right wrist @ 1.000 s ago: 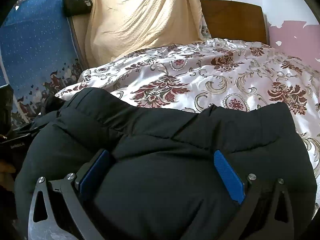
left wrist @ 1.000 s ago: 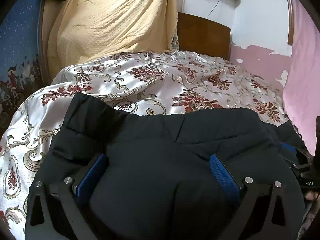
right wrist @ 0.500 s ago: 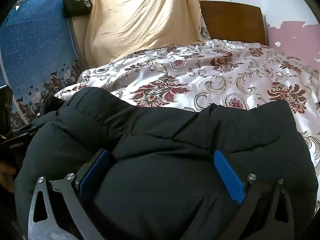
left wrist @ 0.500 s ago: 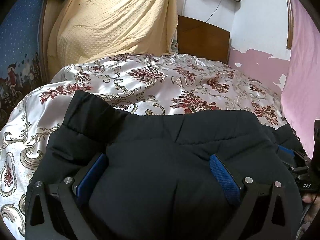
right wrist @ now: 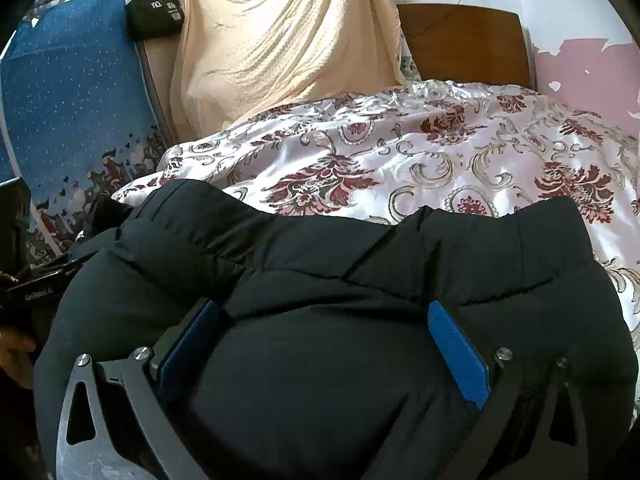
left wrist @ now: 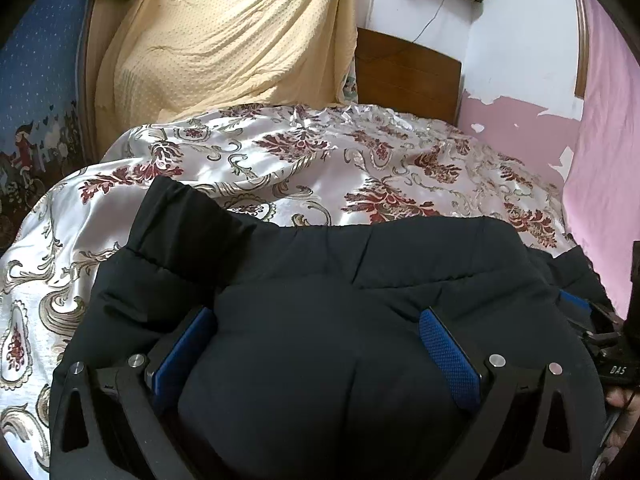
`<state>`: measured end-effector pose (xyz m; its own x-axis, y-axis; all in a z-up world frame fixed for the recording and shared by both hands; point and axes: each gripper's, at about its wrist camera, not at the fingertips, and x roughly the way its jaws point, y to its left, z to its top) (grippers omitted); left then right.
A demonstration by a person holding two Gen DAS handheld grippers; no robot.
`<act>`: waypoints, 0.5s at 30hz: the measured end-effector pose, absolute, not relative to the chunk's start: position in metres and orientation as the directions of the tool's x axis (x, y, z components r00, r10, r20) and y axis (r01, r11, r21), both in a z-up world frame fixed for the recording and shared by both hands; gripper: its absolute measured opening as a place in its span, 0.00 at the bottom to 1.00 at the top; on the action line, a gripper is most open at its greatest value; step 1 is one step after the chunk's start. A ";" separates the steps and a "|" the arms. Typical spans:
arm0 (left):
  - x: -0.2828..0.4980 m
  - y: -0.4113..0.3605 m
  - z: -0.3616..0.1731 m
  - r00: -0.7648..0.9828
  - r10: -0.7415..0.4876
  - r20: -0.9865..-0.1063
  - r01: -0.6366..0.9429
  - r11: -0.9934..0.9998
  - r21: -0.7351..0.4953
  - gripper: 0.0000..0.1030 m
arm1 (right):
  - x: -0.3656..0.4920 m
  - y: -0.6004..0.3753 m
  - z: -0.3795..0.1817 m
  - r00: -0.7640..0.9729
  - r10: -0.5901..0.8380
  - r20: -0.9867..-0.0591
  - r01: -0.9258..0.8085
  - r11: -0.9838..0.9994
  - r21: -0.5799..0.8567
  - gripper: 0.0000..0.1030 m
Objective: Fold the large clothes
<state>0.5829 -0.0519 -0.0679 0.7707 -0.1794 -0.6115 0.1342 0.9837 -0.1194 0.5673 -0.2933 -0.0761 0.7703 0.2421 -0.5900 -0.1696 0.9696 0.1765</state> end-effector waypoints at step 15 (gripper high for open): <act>0.549 -0.038 -0.016 0.748 -0.115 -0.654 0.125 0.992 -0.031 1.00 | 0.499 -0.351 -0.013 0.728 0.167 -0.665 -0.142 0.986 0.092 0.99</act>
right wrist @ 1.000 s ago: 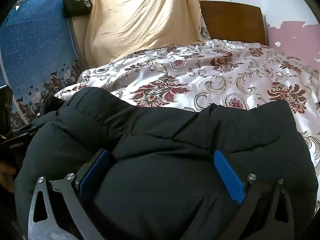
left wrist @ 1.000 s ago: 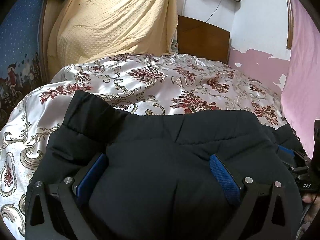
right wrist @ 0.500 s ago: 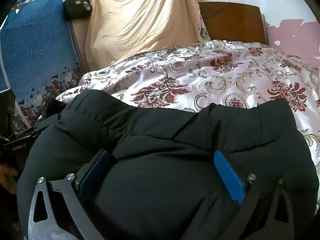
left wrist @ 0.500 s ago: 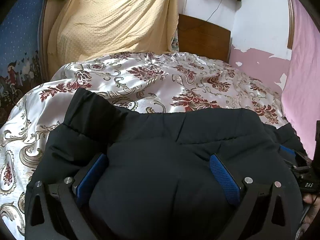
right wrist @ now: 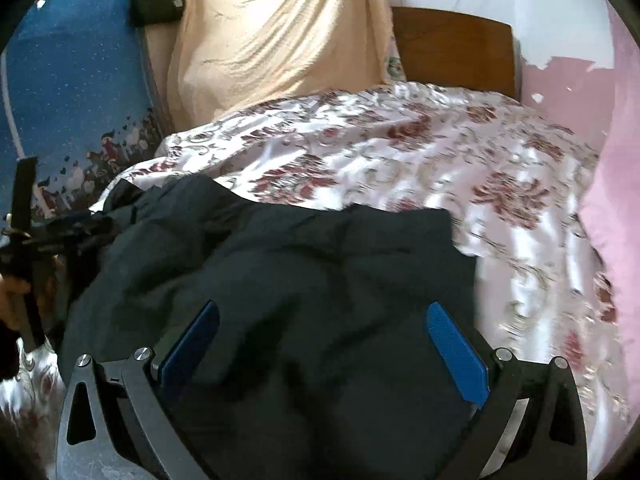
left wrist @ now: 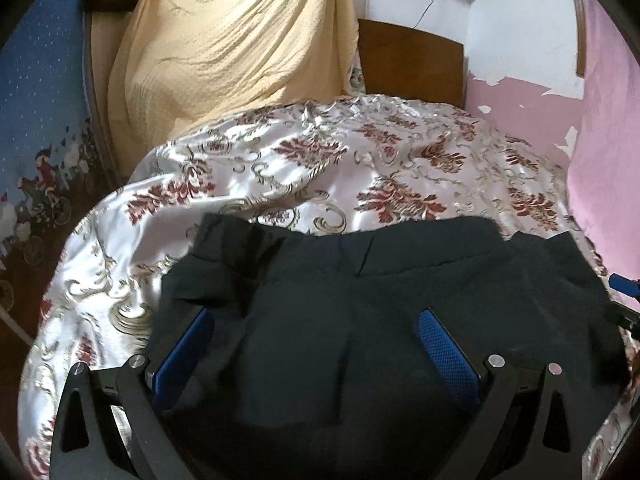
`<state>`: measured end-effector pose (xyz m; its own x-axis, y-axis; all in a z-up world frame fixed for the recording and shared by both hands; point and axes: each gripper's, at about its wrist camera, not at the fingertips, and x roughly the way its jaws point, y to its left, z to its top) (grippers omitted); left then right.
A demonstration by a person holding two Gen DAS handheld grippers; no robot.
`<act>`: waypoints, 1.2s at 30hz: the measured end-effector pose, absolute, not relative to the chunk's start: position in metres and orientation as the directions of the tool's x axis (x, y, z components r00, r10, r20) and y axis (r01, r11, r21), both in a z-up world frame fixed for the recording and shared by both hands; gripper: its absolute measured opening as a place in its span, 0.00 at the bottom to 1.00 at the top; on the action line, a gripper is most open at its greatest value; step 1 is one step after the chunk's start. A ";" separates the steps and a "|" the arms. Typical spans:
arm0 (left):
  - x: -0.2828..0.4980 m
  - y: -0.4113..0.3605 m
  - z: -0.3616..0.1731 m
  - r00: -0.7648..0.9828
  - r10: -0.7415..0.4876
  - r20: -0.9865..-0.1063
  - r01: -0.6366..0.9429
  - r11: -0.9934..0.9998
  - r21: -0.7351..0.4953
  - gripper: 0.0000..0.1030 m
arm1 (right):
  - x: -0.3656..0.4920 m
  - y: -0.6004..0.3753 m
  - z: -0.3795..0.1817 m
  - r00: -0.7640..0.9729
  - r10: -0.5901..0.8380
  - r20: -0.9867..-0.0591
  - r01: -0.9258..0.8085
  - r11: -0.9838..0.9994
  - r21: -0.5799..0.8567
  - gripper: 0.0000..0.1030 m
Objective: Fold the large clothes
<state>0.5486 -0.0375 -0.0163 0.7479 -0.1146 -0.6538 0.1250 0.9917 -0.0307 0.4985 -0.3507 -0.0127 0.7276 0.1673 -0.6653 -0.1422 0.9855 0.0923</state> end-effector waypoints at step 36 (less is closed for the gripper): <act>0.558 0.064 -0.102 0.447 -0.410 -0.795 0.253 0.911 -0.327 1.00 | 0.537 -0.399 -0.141 0.429 0.542 -0.722 -0.151 0.832 0.534 0.99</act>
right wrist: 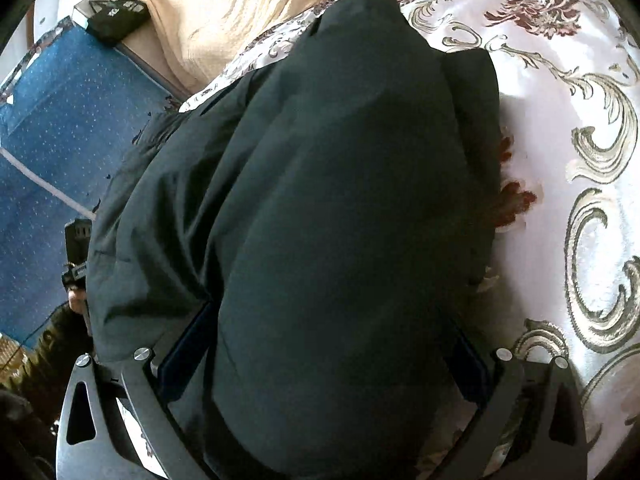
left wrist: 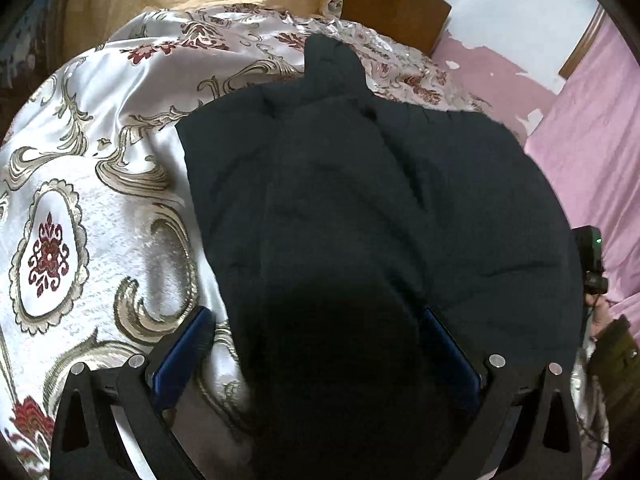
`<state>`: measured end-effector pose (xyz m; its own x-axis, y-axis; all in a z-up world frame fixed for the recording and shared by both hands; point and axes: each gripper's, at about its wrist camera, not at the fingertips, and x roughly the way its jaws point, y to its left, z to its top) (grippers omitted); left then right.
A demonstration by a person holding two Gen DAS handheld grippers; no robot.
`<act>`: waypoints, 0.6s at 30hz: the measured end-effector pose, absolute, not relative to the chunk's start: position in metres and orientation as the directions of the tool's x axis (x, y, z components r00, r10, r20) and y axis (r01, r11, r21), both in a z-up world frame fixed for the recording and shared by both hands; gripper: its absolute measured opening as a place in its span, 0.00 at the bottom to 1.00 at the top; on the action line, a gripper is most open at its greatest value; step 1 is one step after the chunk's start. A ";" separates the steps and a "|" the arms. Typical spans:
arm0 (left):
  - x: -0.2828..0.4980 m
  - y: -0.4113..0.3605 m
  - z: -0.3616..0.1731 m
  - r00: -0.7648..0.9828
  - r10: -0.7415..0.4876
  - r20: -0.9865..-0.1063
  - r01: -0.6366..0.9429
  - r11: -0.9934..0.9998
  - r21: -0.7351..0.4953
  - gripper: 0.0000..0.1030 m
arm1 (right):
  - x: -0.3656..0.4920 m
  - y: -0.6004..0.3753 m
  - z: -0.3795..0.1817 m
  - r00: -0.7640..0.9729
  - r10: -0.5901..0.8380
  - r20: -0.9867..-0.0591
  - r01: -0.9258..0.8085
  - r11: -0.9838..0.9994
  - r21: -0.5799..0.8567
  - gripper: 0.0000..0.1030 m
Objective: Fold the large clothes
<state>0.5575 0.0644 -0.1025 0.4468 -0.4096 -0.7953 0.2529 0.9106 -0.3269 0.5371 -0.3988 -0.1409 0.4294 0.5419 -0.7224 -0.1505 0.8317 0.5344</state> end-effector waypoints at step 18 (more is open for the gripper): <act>0.557 0.048 -0.104 0.494 -0.305 -0.814 0.132 0.952 -0.276 1.00 | 0.532 -0.393 -0.157 0.471 0.553 -0.688 -0.134 0.815 0.564 0.99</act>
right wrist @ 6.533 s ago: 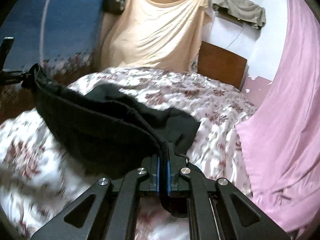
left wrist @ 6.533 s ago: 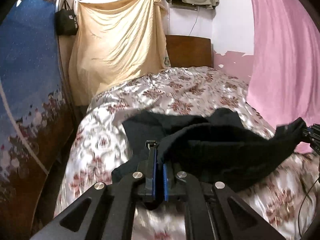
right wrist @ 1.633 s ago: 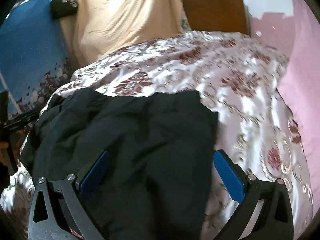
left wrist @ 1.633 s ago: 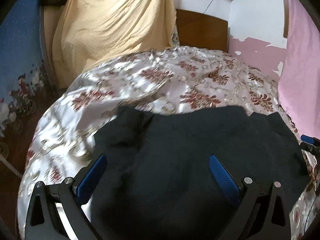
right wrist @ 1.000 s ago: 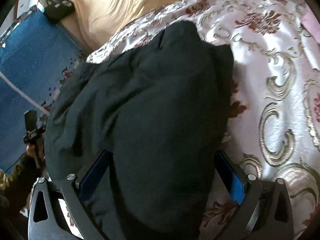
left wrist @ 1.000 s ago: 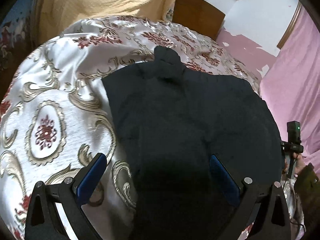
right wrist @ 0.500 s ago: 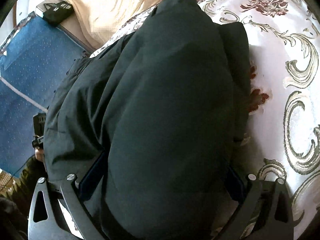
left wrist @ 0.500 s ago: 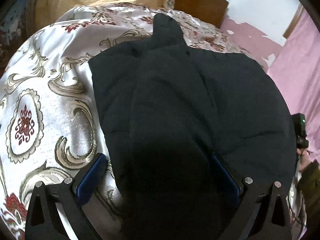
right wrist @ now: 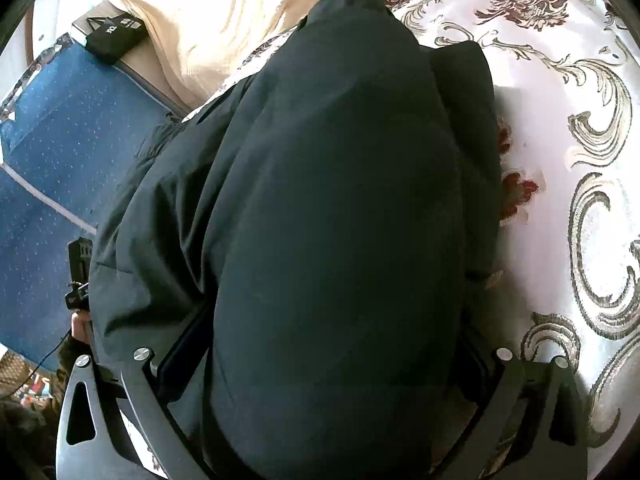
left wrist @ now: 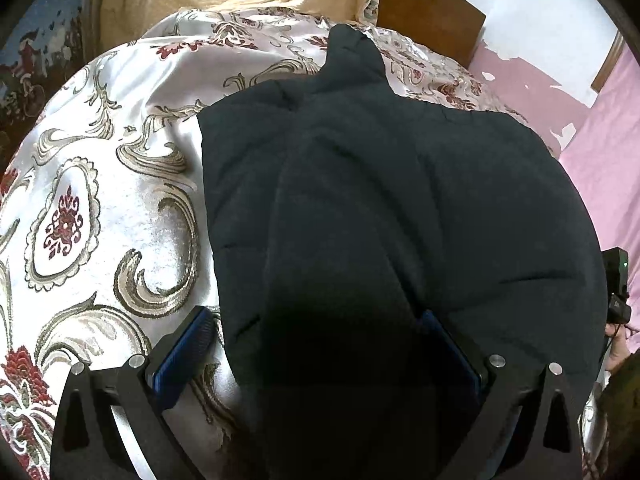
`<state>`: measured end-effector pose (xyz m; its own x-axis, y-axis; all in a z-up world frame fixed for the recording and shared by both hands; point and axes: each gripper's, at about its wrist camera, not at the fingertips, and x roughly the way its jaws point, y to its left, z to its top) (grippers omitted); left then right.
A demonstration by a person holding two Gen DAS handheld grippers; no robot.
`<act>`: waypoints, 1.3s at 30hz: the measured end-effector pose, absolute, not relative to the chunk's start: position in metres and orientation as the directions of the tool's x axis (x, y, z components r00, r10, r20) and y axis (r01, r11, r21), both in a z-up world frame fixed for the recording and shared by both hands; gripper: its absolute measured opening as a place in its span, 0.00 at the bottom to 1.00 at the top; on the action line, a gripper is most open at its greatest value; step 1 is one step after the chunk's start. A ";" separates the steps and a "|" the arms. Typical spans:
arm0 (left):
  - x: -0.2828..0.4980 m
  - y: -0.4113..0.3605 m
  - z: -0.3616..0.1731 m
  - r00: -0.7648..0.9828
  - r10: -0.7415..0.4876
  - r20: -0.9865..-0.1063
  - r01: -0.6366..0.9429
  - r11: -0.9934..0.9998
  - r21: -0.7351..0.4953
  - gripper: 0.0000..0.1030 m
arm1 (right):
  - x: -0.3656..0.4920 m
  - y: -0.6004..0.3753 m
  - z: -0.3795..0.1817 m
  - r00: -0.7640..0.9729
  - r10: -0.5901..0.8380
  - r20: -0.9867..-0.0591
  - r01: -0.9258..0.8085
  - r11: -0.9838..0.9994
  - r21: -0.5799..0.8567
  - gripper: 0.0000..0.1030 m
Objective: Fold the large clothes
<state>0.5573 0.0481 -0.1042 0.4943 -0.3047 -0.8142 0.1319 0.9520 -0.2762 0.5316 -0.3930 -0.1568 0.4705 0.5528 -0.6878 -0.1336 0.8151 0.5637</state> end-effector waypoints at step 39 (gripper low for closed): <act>0.475 0.023 0.021 0.628 -0.248 -0.738 0.191 0.968 -0.164 0.13 | 0.442 -0.383 -0.011 0.656 0.376 -0.654 -0.141 0.913 0.383 0.21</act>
